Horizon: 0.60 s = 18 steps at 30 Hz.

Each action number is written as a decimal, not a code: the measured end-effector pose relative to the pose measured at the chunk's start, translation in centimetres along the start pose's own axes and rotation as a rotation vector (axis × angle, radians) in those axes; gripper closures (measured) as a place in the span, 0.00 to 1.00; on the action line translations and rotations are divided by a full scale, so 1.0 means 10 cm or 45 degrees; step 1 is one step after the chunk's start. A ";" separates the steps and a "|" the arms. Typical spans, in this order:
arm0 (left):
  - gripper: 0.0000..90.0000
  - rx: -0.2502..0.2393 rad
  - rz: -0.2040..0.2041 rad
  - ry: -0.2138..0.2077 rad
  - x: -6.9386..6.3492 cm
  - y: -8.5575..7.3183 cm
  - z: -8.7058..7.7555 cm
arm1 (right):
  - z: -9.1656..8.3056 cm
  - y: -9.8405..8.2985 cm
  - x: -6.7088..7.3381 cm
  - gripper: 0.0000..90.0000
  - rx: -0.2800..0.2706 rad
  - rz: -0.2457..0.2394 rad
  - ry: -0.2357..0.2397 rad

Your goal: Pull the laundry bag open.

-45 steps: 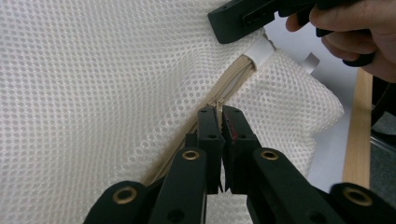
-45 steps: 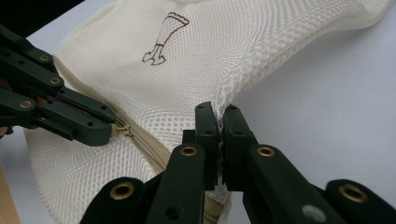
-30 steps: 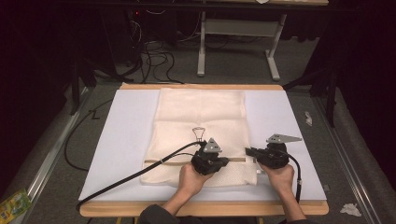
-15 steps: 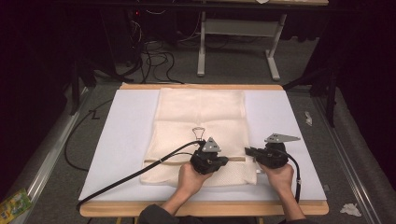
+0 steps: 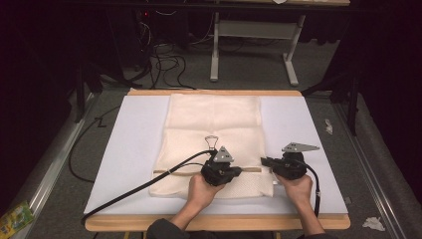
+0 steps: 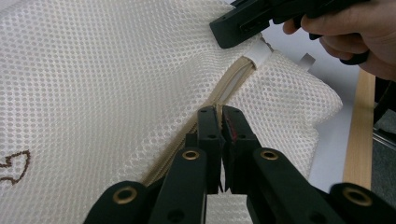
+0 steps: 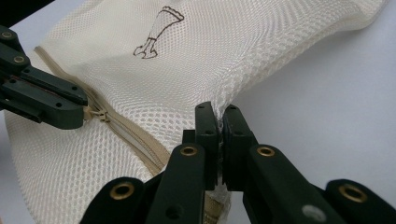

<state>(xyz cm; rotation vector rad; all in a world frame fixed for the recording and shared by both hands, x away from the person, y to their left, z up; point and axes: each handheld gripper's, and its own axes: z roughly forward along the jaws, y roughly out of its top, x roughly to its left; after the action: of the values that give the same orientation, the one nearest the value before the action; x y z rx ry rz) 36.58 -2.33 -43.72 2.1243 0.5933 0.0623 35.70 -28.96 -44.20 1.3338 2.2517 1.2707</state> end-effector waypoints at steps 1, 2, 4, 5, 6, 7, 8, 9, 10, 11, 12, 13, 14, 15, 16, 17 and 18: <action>0.97 0.000 0.000 0.000 0.00 0.00 0.00 | 0.00 0.00 0.00 0.98 0.001 -0.003 -0.004; 0.97 -0.002 -0.007 -0.004 0.01 -0.01 0.00 | 0.00 0.00 -0.01 0.98 0.000 0.000 0.001; 0.97 -0.002 -0.019 -0.006 0.01 -0.02 0.00 | 0.00 0.00 -0.01 0.98 0.002 -0.003 0.001; 0.97 -0.001 -0.021 -0.007 0.01 -0.02 0.00 | 0.00 0.00 -0.01 0.98 0.002 0.006 0.001; 0.97 0.000 -0.021 -0.006 0.01 -0.02 0.00 | 0.00 0.00 -0.01 0.98 0.000 0.004 -0.003; 0.97 -0.001 -0.014 -0.003 0.01 -0.01 -0.01 | -0.01 0.00 -0.01 0.98 -0.005 0.005 0.000; 0.97 -0.005 -0.017 -0.005 0.01 -0.01 -0.02 | -0.01 0.00 -0.01 0.98 -0.007 0.006 0.000; 0.97 -0.012 -0.018 -0.002 0.02 -0.01 -0.04 | 0.00 0.00 -0.01 0.98 -0.007 0.007 -0.001; 0.97 -0.015 -0.026 -0.006 0.02 -0.02 -0.05 | 0.00 0.00 -0.01 0.98 -0.005 0.009 0.004; 0.97 -0.017 -0.029 -0.007 0.03 -0.02 -0.05 | 0.00 0.00 -0.01 0.98 -0.005 0.009 0.004; 0.97 -0.019 -0.031 -0.006 0.04 -0.03 -0.06 | 0.00 0.00 -0.01 0.98 -0.008 0.005 0.002; 0.97 -0.018 -0.029 -0.002 0.04 -0.04 -0.06 | 0.01 0.00 -0.01 0.98 -0.007 0.002 0.001; 0.97 -0.013 -0.015 0.016 0.03 -0.04 -0.06 | 0.00 0.00 -0.01 0.98 -0.004 0.006 0.000; 0.97 -0.013 -0.015 0.015 0.02 -0.05 -0.05 | 0.00 -0.01 -0.01 0.98 -0.004 0.005 -0.006; 0.97 -0.011 -0.016 0.010 0.02 -0.05 -0.05 | 0.00 -0.02 -0.02 0.98 -0.002 0.007 -0.004; 0.97 -0.011 -0.016 0.010 0.02 -0.05 -0.05 | 0.00 -0.02 -0.02 0.98 -0.002 0.007 -0.004; 0.97 -0.010 -0.015 0.009 0.03 -0.05 -0.05 | 0.00 -0.03 -0.02 0.98 0.000 0.011 -0.003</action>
<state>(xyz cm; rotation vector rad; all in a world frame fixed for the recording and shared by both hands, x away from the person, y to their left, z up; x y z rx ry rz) 36.49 -1.58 -43.83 2.1140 0.6085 0.0659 35.64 -29.13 -44.45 1.3462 2.2464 1.2712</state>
